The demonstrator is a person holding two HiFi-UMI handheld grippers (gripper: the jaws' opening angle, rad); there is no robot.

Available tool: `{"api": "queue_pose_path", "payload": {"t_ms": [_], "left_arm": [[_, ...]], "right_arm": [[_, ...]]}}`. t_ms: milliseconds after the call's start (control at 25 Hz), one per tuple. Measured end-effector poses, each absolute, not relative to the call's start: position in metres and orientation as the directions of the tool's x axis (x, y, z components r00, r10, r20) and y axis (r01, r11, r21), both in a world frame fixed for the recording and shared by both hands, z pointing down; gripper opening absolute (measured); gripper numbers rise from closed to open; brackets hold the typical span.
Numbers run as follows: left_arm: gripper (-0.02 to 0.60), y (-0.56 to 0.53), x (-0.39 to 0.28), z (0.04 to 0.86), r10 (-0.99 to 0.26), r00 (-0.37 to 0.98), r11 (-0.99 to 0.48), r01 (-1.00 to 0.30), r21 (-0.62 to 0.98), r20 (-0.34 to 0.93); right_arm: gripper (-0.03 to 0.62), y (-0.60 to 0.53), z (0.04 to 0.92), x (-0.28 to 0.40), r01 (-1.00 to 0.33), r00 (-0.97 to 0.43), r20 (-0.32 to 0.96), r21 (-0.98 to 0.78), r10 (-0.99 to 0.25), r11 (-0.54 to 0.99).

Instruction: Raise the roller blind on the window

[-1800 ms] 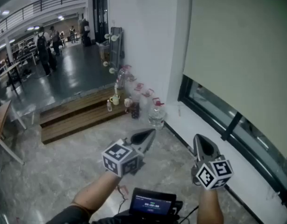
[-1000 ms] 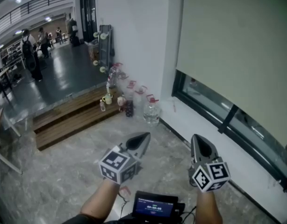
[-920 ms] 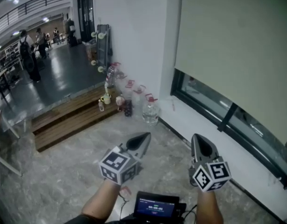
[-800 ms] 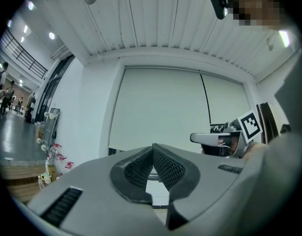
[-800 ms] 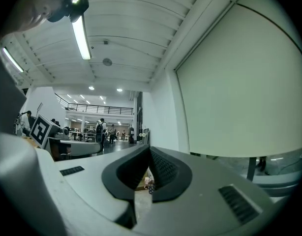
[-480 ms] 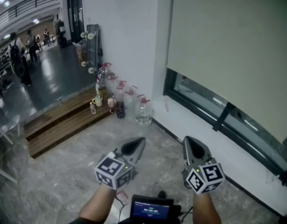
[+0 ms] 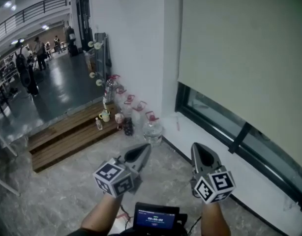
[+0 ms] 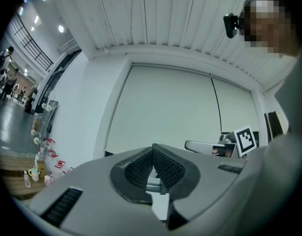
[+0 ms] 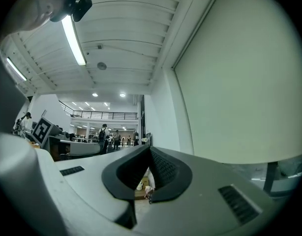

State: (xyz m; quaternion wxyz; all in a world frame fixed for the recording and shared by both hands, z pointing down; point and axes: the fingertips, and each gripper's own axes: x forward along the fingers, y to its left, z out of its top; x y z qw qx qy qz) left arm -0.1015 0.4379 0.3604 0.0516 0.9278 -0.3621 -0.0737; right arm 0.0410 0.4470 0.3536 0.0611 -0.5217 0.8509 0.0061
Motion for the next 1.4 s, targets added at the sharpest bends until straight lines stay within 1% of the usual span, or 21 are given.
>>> {"api": "queue_pose_path", "payload": {"t_ms": [200, 440, 600, 800, 920, 1040, 1200, 1400], "left_arm": [[-0.005, 0.391, -0.077, 0.359, -0.721, 0.689, -0.692, -0.714, 0.107, -0.068], [-0.005, 0.35, -0.052, 0.359, -0.728, 0.683, -0.685, -0.72, 0.112, -0.061], [-0.005, 0.32, -0.045, 0.36, -0.749, 0.661, -0.661, -0.744, 0.1, -0.035], [-0.005, 0.281, -0.037, 0.366, -0.71, 0.703, -0.702, -0.702, 0.115, -0.04], [-0.005, 0.248, -0.043, 0.366, -0.708, 0.705, -0.704, -0.697, 0.135, -0.048], [-0.005, 0.214, -0.052, 0.367, -0.702, 0.711, -0.71, -0.693, 0.124, -0.044], [-0.005, 0.17, -0.068, 0.358, -0.689, 0.72, -0.724, -0.678, 0.13, -0.08], [-0.005, 0.12, -0.082, 0.355, -0.668, 0.741, -0.743, -0.661, 0.103, -0.071]], "right_arm": [[0.003, 0.4, 0.347, 0.071, -0.878, -0.467, -0.113, -0.059, -0.877, 0.475], [0.002, 0.357, 0.348, 0.089, -0.852, -0.514, -0.128, -0.038, -0.848, 0.522], [0.002, 0.329, 0.352, 0.097, -0.836, -0.532, -0.13, -0.072, -0.837, 0.543], [0.002, 0.293, 0.357, 0.098, -0.848, -0.513, -0.121, -0.079, -0.85, 0.523], [0.002, 0.265, 0.358, 0.095, -0.861, -0.495, -0.117, -0.068, -0.861, 0.504], [0.002, 0.232, 0.361, 0.091, -0.871, -0.471, -0.115, -0.093, -0.874, 0.482], [0.002, 0.192, 0.361, 0.076, -0.884, -0.451, -0.106, -0.084, -0.886, 0.46], [0.003, 0.148, 0.358, 0.057, -0.9, -0.425, -0.087, -0.063, -0.901, 0.431]]}}
